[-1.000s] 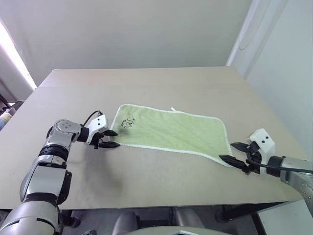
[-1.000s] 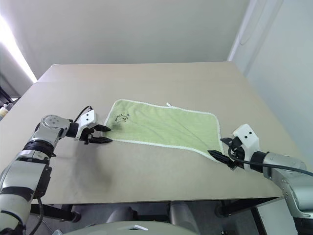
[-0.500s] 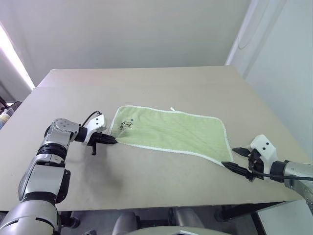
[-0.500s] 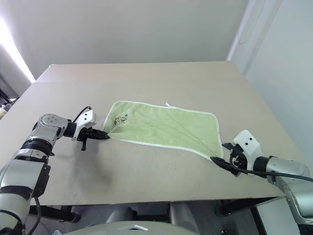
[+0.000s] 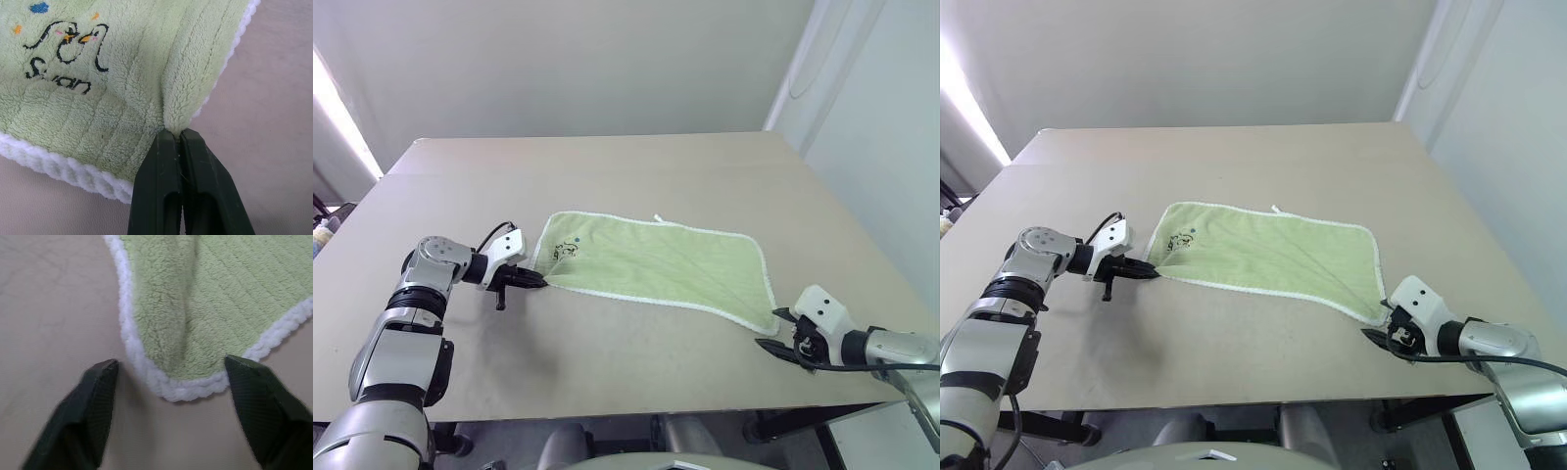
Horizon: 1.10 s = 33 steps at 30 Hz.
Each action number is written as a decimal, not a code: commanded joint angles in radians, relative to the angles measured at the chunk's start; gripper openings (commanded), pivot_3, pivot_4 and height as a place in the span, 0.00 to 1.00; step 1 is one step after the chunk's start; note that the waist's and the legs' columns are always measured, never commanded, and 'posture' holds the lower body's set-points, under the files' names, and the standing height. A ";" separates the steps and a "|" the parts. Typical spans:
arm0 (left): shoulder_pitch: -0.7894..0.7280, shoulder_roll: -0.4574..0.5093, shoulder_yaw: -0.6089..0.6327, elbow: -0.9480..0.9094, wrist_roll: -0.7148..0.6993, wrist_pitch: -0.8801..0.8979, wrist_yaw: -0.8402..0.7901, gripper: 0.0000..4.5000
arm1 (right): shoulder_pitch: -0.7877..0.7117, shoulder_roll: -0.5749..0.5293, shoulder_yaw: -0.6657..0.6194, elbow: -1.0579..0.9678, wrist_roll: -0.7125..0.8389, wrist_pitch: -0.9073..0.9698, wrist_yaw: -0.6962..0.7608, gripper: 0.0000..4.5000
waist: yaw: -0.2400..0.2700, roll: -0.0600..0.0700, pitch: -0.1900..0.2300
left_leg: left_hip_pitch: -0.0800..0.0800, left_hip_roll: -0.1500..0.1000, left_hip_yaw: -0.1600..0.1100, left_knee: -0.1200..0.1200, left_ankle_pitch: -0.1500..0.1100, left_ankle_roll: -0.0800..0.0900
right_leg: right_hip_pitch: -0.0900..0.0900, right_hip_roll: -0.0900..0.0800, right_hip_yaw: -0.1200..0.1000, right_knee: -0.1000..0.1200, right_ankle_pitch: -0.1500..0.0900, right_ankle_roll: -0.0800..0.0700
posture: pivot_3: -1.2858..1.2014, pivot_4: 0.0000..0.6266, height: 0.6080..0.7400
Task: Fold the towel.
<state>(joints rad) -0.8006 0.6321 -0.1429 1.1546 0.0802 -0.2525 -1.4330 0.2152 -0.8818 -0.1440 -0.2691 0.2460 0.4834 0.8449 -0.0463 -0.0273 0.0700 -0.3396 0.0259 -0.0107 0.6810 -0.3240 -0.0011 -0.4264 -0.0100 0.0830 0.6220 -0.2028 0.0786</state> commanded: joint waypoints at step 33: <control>-0.511 -0.125 0.325 0.123 -0.216 0.337 0.559 0.00 | -0.919 0.139 -0.058 0.679 -0.059 -0.199 -0.352 0.00 | -0.010 0.000 0.003 | -0.008 -0.001 0.000 -0.002 0.000 0.000 | -0.006 0.000 0.001 -0.003 0.005 0.001 | 0.52 0.00 0.79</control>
<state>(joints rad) -1.2593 0.4912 0.1537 1.2829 -0.1407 0.1262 -0.9322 -0.6489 -0.7307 -0.1875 0.3647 0.2195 0.3553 0.5271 -0.0564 -0.0275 0.0725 -0.3490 0.0251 -0.0108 0.6786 -0.3238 -0.0010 -0.4336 -0.0101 0.0840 0.6193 -0.1976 0.0793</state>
